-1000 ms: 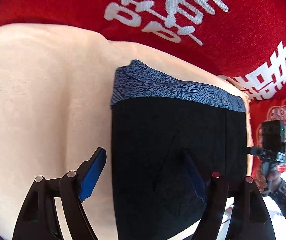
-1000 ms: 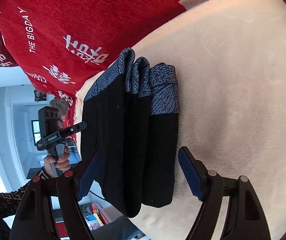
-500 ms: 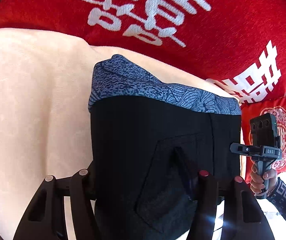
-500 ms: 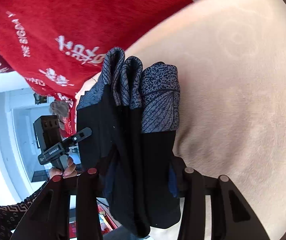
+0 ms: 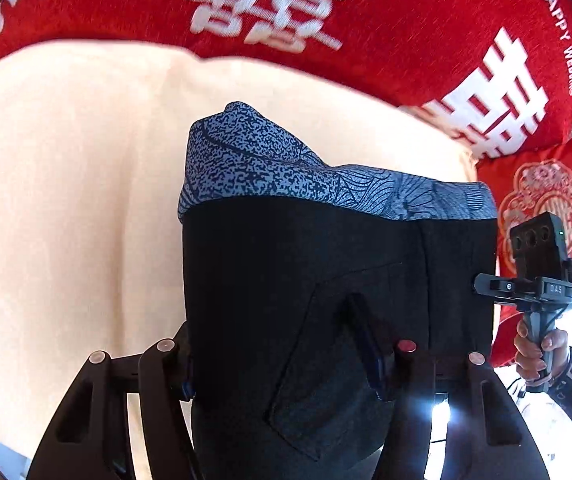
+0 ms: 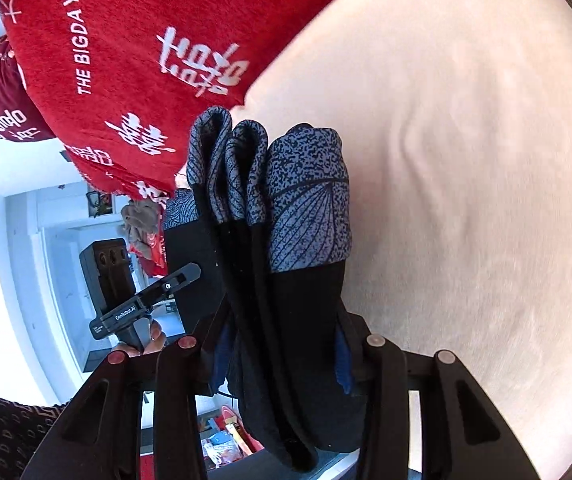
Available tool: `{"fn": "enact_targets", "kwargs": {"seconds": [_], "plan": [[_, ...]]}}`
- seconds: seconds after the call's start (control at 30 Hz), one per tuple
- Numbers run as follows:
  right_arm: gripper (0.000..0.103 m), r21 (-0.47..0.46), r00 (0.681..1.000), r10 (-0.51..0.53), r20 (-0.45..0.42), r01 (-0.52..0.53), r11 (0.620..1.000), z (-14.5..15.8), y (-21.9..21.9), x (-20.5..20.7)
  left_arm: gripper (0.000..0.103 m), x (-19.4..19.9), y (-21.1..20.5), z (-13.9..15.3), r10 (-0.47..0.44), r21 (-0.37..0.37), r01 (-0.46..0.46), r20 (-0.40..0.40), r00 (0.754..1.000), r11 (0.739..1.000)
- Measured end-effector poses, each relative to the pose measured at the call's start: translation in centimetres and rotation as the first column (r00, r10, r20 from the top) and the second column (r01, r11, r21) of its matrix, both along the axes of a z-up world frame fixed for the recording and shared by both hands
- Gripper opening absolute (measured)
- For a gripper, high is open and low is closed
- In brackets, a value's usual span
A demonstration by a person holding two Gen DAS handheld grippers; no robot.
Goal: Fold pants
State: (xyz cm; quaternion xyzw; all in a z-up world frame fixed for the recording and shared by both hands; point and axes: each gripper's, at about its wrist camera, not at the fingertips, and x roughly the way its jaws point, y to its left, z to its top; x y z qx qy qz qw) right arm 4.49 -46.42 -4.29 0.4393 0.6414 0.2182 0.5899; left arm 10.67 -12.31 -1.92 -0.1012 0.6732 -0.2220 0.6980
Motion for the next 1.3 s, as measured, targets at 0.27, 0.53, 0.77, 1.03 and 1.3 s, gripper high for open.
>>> {"fn": "enact_targets", "kwargs": {"seconds": [0.27,0.53,0.77,1.03,1.3], "plan": [[0.076,-0.27,0.999,-0.034,0.008,0.035,0.962,-0.5,1.3,-1.2,0.091,-0.6,1.7,-2.6,0.032,0.069,-0.035,0.037,0.999,0.997],[0.084,-0.549,1.0,-0.023,-0.001,0.019,0.836,4.6,3.0,-2.9,0.091,-2.8,-0.2,1.3,-0.025,0.264,-0.008,0.123,0.992,0.964],[0.103,-0.638,0.999,-0.033,-0.013,0.017,0.77,7.6,5.1,-6.0,0.103,-6.1,-1.5,3.2,-0.061,0.352,0.024,0.097,0.993,0.936],[0.103,-0.685,1.0,0.005,-0.017,-0.015,0.728,10.3,8.1,-7.5,0.103,-8.8,-2.1,5.6,-0.05,0.384,0.009,0.096,0.994,0.923],[0.103,-0.698,0.998,0.037,-0.042,-0.056,0.714,11.9,10.7,-7.9,0.103,-10.3,-1.7,7.4,-0.033,0.449,-0.02,0.109,0.994,0.893]]}}
